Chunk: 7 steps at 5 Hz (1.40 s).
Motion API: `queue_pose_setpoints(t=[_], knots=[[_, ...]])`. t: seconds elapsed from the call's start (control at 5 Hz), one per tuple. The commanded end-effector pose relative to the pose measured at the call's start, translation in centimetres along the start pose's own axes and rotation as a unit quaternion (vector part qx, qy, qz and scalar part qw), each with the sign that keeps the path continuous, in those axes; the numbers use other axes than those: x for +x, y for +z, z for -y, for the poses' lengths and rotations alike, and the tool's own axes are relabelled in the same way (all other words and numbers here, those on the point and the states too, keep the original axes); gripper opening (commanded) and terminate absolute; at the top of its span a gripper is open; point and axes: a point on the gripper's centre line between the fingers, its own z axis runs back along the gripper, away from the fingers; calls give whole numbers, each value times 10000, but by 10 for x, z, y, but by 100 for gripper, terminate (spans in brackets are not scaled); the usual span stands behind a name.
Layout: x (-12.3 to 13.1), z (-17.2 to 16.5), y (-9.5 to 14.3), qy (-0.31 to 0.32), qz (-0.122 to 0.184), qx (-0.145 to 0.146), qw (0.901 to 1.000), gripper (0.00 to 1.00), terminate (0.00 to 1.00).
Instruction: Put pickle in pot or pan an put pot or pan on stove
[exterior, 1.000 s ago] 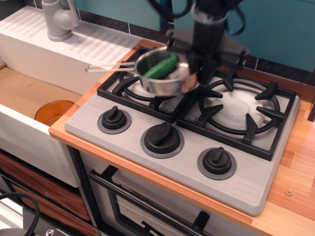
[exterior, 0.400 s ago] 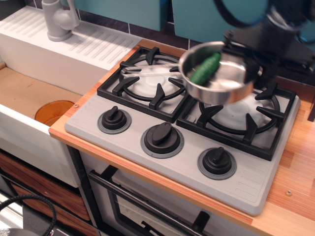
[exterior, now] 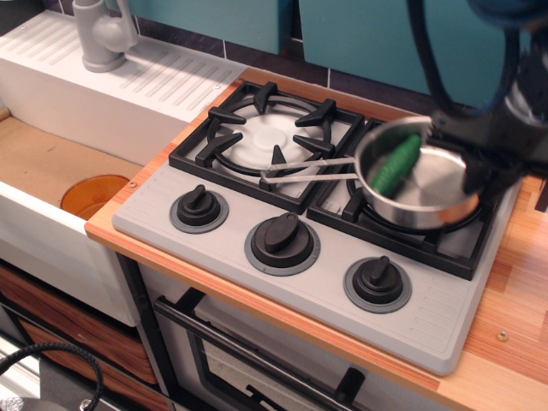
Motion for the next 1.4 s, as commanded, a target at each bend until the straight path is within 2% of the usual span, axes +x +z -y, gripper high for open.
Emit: queue_pose_setpoints(t=[0.0, 0.8, 1.2], knots=[[27, 7, 0, 97, 327, -216, 9992, 100, 0], [34, 4, 49, 167, -123, -287, 9994, 100, 0], [43, -31, 62, -42, -326, -421, 9986, 100, 0]])
